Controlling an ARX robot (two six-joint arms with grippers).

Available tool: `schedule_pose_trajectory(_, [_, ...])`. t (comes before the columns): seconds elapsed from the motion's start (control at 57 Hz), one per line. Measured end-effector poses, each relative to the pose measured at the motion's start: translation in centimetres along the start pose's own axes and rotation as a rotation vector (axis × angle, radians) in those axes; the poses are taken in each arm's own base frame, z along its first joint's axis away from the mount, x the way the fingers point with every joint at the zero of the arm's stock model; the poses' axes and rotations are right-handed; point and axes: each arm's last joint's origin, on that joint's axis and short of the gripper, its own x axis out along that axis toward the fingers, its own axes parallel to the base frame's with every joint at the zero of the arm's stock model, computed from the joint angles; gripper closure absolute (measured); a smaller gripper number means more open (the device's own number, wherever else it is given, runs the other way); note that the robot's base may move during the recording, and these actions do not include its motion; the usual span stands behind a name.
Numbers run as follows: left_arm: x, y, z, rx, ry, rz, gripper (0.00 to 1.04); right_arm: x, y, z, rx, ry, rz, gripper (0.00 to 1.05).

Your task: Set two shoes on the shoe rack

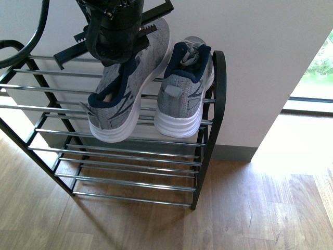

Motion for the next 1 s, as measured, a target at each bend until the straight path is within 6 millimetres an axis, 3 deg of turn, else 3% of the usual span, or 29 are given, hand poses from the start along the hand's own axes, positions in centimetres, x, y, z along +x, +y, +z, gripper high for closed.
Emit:
schedule_pose_trajectory(0.526, [3.5,0.1,1.7,-0.054,0.034,0.069,1.03,0.0,0.0,0.0,0.0,0.0,0.0,0.09])
schedule_pose_trajectory(1.0, [4.2,0.3,2.9,0.007,0.047,0.084,1.03,0.0,0.0,0.0,0.0,0.0,0.0,0.09])
